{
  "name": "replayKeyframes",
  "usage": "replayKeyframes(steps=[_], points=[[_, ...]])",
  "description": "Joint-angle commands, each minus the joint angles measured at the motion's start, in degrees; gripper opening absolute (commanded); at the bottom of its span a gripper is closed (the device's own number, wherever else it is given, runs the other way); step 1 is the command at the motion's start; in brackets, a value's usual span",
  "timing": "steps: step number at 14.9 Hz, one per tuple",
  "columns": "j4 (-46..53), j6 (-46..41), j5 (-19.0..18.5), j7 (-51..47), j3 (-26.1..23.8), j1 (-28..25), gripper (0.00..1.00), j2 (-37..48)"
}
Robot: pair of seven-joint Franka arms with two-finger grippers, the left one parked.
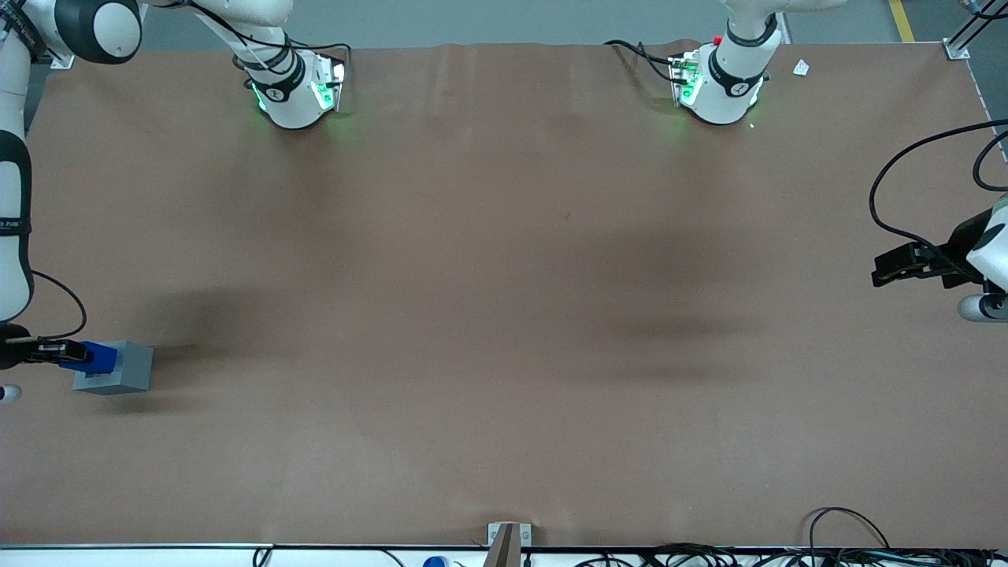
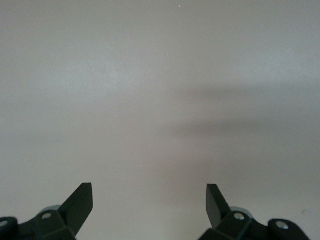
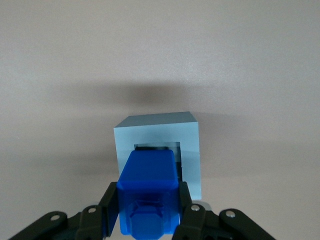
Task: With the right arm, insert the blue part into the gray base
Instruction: 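Lower the blue block into the gray base's opening and press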
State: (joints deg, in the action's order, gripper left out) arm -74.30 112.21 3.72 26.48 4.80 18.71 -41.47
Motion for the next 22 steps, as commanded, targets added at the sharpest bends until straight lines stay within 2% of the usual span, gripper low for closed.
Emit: replayKeyframes(steps=[1,22], points=[[0.6,1.8,1.1,2.0,-1.0,1.5,0.12,-2.6],[0.7,2.4,0.5,2.6,-0.9,1.9,0.12,-2.4]])
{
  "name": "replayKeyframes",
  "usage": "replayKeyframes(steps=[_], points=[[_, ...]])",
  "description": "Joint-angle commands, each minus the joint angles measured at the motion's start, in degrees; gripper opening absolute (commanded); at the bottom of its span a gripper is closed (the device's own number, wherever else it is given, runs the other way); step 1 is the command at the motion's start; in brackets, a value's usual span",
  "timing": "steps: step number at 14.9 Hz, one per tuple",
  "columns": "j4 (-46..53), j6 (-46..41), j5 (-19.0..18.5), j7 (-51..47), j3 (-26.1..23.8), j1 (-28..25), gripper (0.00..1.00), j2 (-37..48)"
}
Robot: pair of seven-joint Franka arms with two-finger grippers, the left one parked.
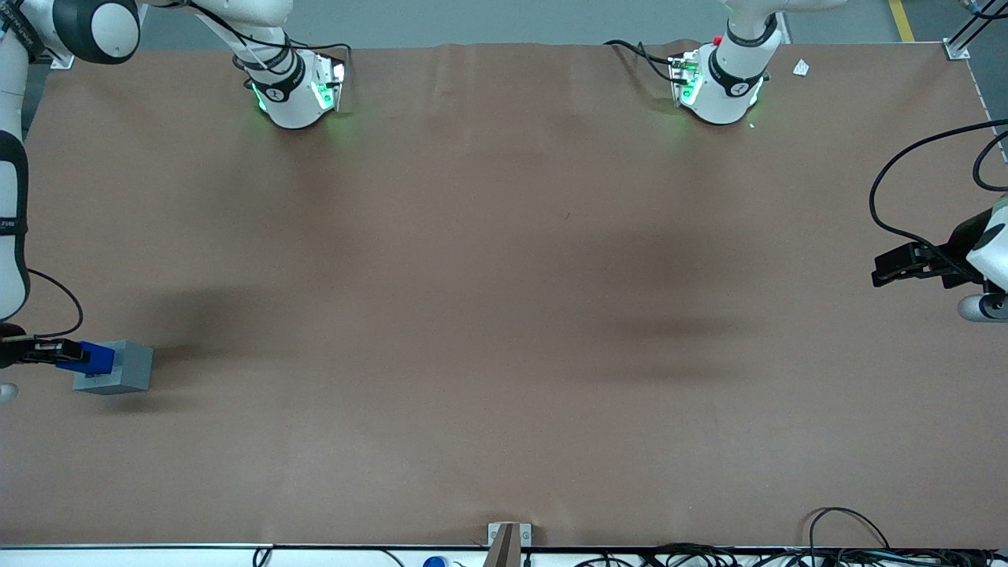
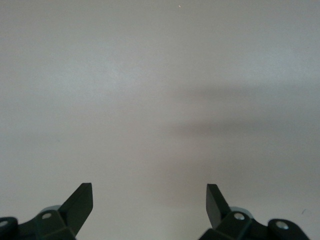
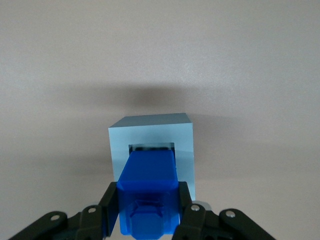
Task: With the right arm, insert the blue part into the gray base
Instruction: 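Lower the blue block into the gray base's opening and press, then open the right gripper to release the blue block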
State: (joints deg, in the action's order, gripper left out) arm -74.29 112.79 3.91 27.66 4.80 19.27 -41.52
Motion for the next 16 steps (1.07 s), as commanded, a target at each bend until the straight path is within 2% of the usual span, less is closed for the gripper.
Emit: replayKeyframes(steps=[1,11,12,13,16], points=[[0.7,1.9,0.5,1.4,-0.9,1.4,0.12,-2.3],[0.5,4.9,1.2,0.9,-0.9,0.9,0.14,-2.9],[0.5,4.8,1.2,0.6,-0.9,0.9,0.21,-2.9],[0.6,4.7,1.1,0.4,-0.9,0.7,0.34,-2.9],[0.9,4.2,0.9,0.5,-0.9,0.5,0.88,-2.4]])
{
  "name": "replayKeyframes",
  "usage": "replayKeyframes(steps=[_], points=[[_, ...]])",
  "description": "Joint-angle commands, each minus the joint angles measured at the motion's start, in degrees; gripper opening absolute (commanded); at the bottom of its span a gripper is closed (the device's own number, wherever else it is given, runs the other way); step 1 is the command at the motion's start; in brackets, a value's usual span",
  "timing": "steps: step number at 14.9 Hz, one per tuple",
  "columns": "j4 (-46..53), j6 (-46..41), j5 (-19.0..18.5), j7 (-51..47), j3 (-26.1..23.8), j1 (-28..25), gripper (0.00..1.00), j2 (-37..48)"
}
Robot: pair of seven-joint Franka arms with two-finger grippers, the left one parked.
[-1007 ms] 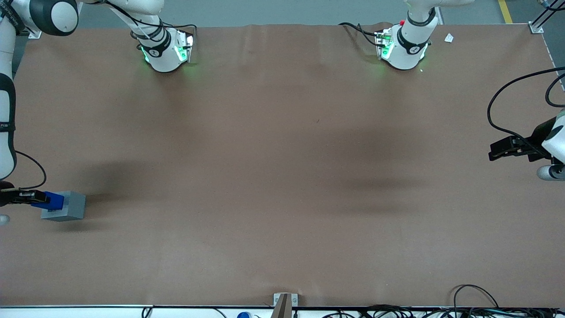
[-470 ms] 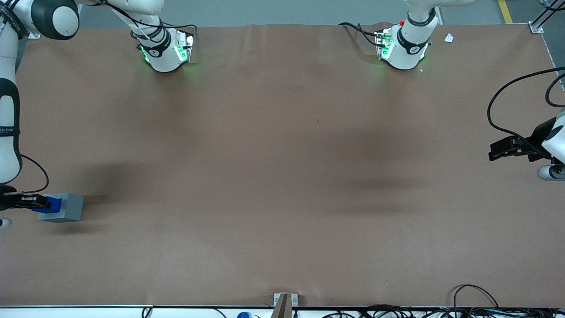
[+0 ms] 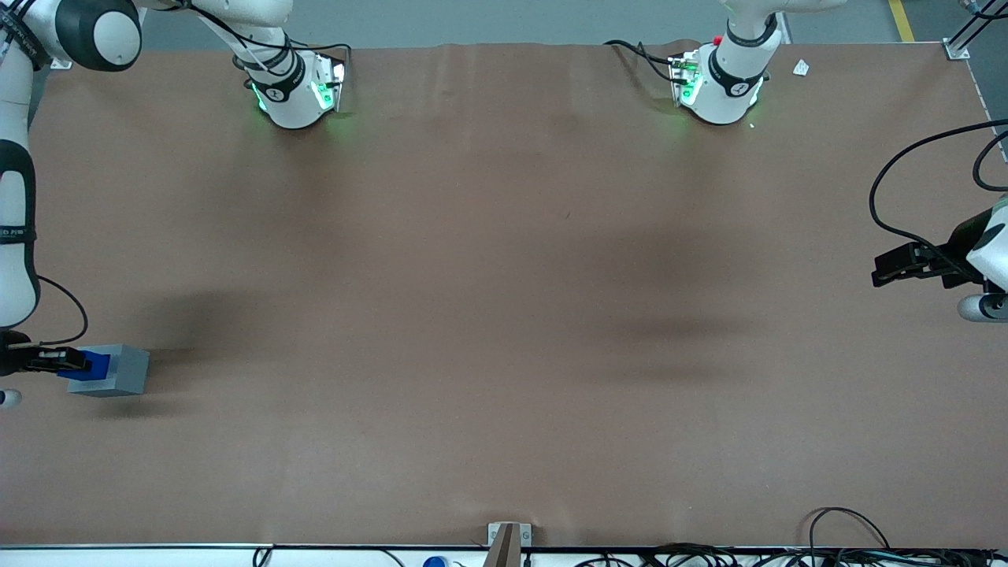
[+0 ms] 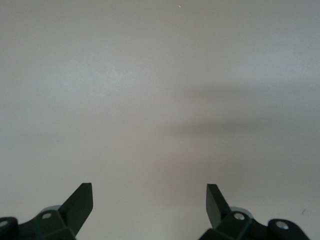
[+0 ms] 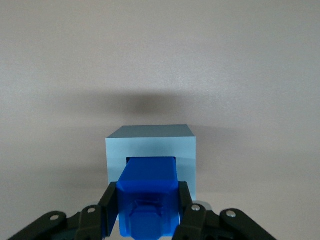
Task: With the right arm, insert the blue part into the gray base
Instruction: 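Open the right gripper to release the blue block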
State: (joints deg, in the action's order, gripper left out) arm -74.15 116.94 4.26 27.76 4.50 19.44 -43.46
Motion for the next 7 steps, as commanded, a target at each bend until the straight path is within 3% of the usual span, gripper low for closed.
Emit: replayKeyframes(steps=[1,7], points=[[0.9,0.0,0.4,0.5,-0.7,0.2,1.0,-0.2],[0.4,-2.0,0.5,0.5,-1.0,-2.7,1.0,7.2]])
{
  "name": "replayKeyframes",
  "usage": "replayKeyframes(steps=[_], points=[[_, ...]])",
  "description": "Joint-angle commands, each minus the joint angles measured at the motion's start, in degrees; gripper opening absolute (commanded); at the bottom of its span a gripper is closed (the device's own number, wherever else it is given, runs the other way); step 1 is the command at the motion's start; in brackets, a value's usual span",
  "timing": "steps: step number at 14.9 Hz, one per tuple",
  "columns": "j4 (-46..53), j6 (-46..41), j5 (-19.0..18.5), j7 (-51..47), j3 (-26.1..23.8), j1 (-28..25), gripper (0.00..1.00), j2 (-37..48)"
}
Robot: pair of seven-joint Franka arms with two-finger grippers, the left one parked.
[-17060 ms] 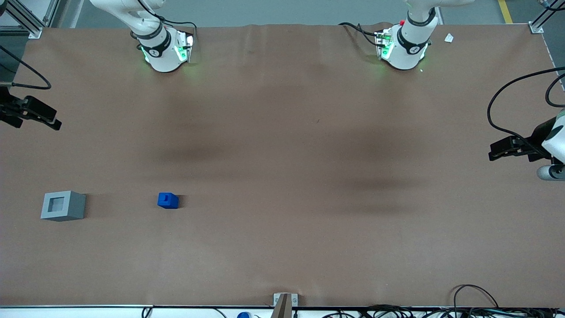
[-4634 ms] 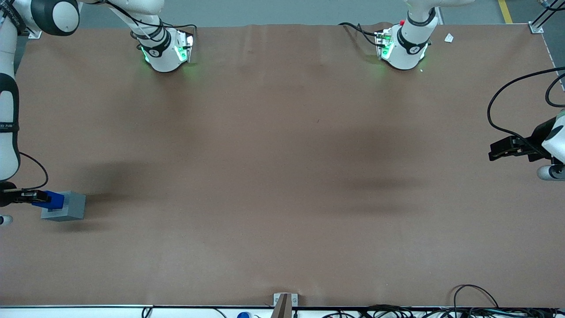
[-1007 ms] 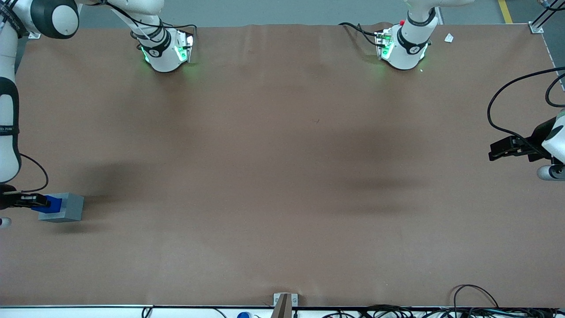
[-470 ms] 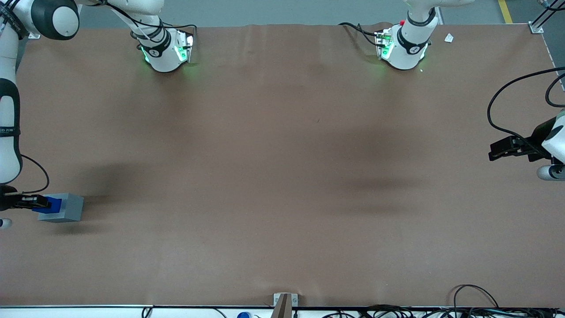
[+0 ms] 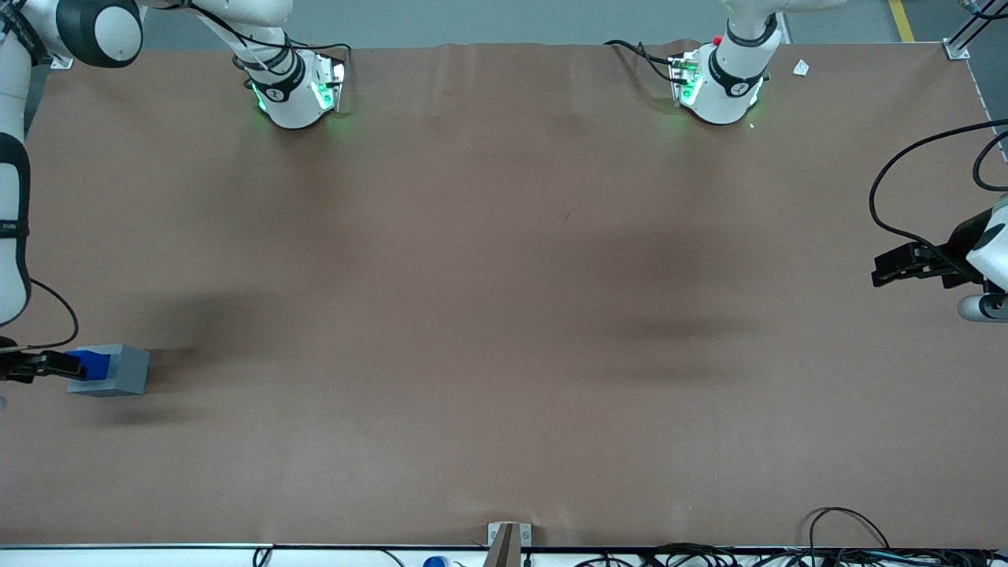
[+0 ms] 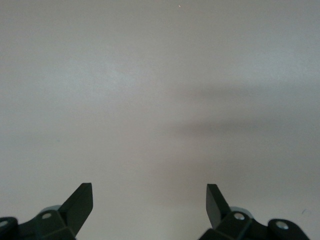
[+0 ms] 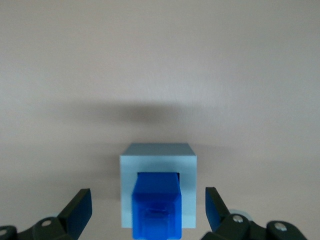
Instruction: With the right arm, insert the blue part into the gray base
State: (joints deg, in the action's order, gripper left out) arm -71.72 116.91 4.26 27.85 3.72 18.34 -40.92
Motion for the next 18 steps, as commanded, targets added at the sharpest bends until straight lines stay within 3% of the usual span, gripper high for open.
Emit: replayKeyframes(steps=[1,3,12,18], points=[[-2.0,-4.7,0.7,0.2,-0.2,-2.3,1.0,6.4],[-3.1,-8.3,0.7,-3.0,-0.2,-4.5,1.0,10.1],[-19.2,-8.7,0.0,-18.4,0.0,-16.2,1.0,32.2],[-31.2,-9.0,-0.6,-24.2,-0.3,-17.6,1.0,45.5]])
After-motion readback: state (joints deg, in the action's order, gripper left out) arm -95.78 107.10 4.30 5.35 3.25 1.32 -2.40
